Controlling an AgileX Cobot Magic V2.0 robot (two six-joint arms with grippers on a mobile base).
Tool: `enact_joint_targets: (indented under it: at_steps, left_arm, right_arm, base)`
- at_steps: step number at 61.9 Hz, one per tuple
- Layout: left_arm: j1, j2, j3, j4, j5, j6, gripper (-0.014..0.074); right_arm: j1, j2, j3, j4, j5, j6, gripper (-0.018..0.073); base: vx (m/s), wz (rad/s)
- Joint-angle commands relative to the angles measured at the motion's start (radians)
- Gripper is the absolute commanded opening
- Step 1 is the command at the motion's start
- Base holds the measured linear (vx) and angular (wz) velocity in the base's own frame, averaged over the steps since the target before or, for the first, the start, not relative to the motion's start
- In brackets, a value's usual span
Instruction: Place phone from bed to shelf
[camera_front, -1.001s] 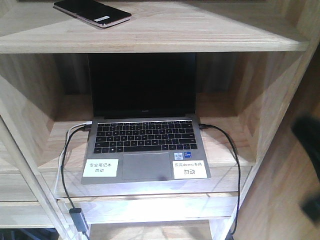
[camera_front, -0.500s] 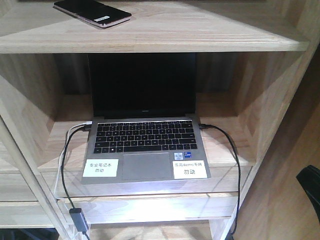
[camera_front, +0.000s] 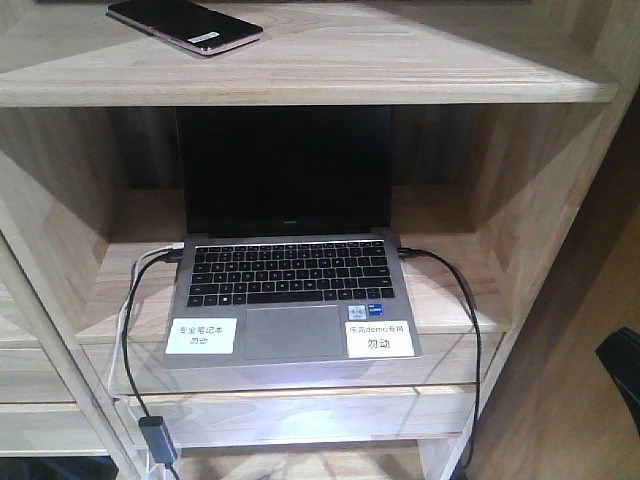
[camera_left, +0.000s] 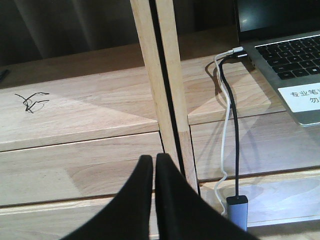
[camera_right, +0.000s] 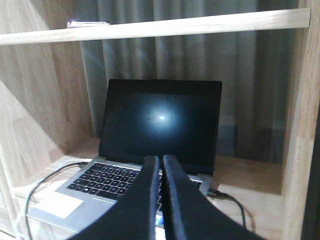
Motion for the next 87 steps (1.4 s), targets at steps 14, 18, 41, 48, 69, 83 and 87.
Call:
enact_joint_targets:
  at_steps: [14,18,41,48,69,83,87]
  left_arm:
    - [0.001,-0.008,0.005,-0.001,-0.072,0.0,0.0001]
    - [0.001,-0.008,0.005,-0.001,-0.072,0.0,0.0001]
    - [0.001,-0.008,0.005,-0.001,-0.072,0.0,0.0001]
    - [0.001,-0.008,0.005,-0.001,-0.072,0.0,0.0001]
    - [0.001,-0.008,0.005,-0.001,-0.072,0.0,0.0001]
    - [0.001,-0.008,0.005,-0.001,-0.072,0.0,0.0001]
    - [0.001,-0.008,0.005,-0.001,-0.072,0.0,0.0001]
  right_arm:
    - [-0.003,0.011,-0.028,-0.642,-0.093,0.553,-0.0004]
    - [-0.005,0.011,-0.028,-0.752,-0.102,0.654,-0.0004]
    - [-0.295,0.011,-0.028,-0.732,0.042,0.616,-0.0004]
    - [-0.386,0.0,-0.024,-0.733,0.07,0.598,-0.0004]
    - [-0.556,-0.167,0.156,-0.698,0.015,0.595,-0.0004]
    - [-0.556,-0.261,0.216,-0.71,0.054,0.593,-0.0004]
    - [-0.556,-0.26,0.216,-0.711,0.056,0.59,-0.0004]
  base:
    - [0.0,0.0]
    - [0.0,0.0]
    - [0.0,0.0]
    - [0.0,0.0]
    - [0.0,0.0]
    - [0.0,0.0]
    - [0.0,0.0]
